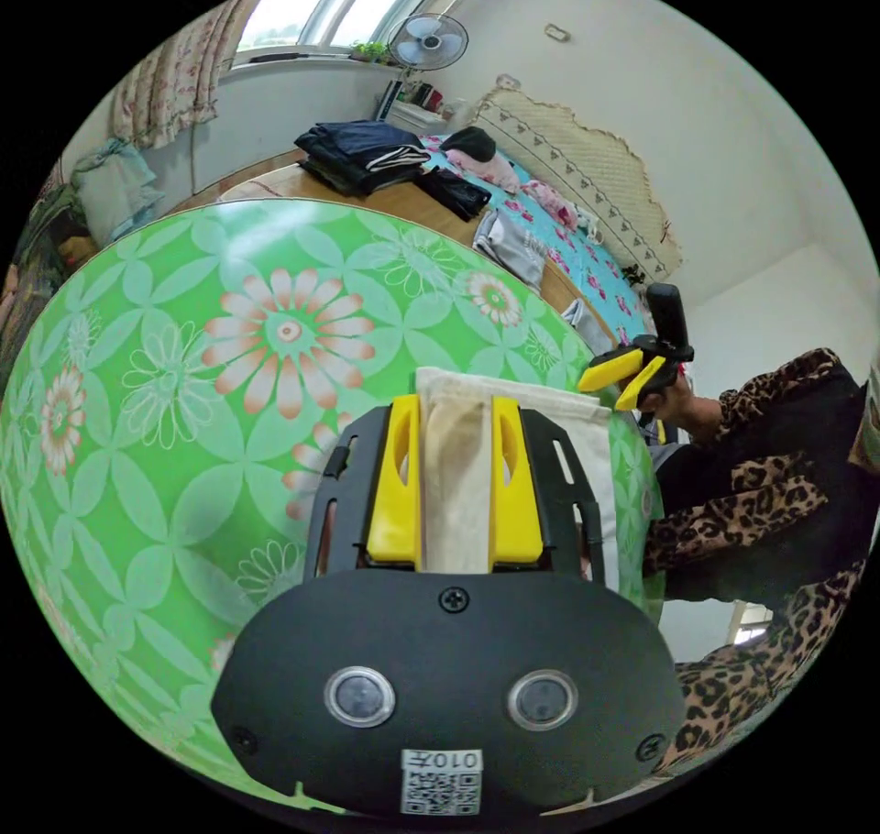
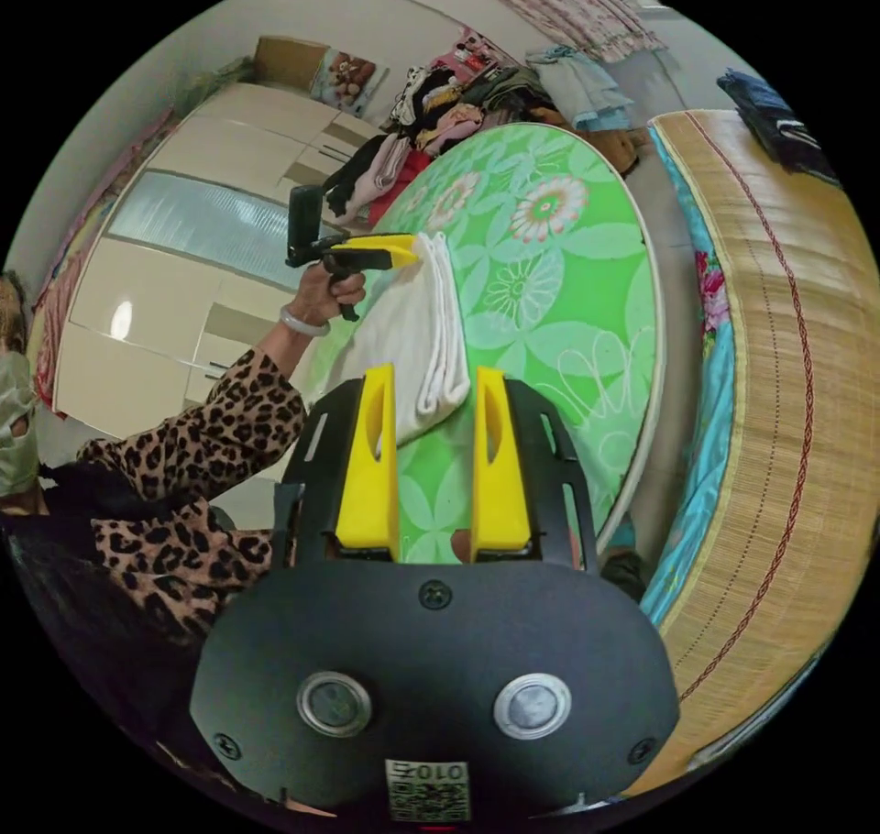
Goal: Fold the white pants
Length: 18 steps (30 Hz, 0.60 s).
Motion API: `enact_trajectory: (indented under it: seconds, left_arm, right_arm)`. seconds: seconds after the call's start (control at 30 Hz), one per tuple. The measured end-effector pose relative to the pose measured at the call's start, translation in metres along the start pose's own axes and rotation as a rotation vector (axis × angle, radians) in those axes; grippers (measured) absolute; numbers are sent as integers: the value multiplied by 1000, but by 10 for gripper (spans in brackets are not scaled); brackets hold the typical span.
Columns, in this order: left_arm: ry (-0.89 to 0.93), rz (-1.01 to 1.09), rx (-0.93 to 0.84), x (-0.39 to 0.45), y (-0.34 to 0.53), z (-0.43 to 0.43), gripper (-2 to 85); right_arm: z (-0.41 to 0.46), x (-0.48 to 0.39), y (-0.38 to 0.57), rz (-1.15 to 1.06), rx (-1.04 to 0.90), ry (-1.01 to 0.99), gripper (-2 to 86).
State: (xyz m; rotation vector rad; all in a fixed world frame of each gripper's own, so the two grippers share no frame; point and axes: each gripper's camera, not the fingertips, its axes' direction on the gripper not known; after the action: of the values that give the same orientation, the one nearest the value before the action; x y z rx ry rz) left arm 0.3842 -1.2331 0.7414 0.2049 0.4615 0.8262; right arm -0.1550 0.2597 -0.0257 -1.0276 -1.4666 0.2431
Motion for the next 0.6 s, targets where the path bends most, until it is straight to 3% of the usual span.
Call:
enact_trajectory:
  seconds: [0.33, 0.47, 0.6]
  left_arm:
    - [53, 76, -102, 2, 4, -5, 45]
    - [27, 71, 6, 21, 38, -45, 22]
    - [-1, 148, 143, 57, 77, -124, 20]
  right_arm:
    - [21, -40, 13, -53, -100, 61, 83]
    - [13, -60, 14, -46, -102, -81, 66]
    - [-1, -152, 29, -200, -9, -132, 61]
